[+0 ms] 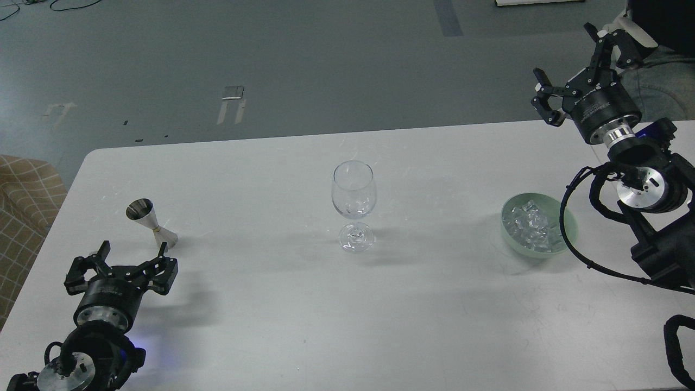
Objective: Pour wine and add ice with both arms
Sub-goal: 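Lower the open left gripper down around the metal jigger, then close the left gripper on the metal jigger, then lift the jigger upright with the left gripper, then carry the jigger with the left gripper to the wine glass rim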
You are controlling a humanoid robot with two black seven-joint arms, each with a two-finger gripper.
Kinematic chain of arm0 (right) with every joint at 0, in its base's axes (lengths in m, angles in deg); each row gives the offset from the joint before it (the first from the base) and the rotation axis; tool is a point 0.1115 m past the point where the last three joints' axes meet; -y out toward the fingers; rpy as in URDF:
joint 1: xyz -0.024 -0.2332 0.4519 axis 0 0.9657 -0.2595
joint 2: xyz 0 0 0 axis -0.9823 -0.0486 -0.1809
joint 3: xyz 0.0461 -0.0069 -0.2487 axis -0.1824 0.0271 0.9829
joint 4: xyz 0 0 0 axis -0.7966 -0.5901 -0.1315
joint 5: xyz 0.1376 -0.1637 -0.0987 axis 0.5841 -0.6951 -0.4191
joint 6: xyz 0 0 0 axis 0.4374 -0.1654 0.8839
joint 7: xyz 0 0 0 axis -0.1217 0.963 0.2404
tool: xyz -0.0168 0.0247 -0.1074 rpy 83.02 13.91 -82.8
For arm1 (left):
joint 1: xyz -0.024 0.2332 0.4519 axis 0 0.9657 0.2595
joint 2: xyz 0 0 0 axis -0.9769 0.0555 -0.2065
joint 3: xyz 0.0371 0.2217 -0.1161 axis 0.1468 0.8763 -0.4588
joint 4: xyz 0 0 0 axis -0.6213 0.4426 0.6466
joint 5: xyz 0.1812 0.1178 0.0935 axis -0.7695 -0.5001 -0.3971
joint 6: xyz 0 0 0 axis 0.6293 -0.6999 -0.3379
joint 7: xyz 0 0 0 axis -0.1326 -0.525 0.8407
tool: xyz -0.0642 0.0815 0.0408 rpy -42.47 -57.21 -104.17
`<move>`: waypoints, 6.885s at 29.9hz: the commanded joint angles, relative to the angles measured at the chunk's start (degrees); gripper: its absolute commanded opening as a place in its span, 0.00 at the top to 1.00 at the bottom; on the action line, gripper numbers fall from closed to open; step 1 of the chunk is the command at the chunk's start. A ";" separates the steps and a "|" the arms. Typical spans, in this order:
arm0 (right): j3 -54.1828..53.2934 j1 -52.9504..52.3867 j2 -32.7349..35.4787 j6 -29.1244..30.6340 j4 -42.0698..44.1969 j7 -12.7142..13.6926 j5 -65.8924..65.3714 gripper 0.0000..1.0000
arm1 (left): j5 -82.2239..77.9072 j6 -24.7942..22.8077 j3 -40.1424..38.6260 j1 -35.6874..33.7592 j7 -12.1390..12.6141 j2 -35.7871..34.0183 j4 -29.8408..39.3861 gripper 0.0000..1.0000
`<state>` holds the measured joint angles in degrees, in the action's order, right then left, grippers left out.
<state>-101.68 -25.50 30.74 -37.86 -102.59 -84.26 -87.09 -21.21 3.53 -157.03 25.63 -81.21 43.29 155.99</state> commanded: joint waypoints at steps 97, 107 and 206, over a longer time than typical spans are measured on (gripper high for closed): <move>-0.17 0.61 -0.72 -2.01 -0.17 0.00 -0.09 0.00 | -2.24 -12.50 1.98 -22.42 -3.34 -1.82 -33.59 0.37; -0.17 0.61 -0.72 -2.01 -0.09 0.00 -0.09 0.00 | -2.24 -12.59 1.98 -22.33 -3.34 -1.29 -33.77 0.43; -0.08 1.14 -0.46 -2.45 -0.35 0.00 -0.09 0.00 | -3.82 -9.61 24.21 -22.68 -1.67 -5.77 -7.06 0.94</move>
<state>-101.86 -24.40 30.29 -40.31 -102.94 -84.26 -87.18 -24.63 -6.93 -134.16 2.64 -82.82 37.61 147.00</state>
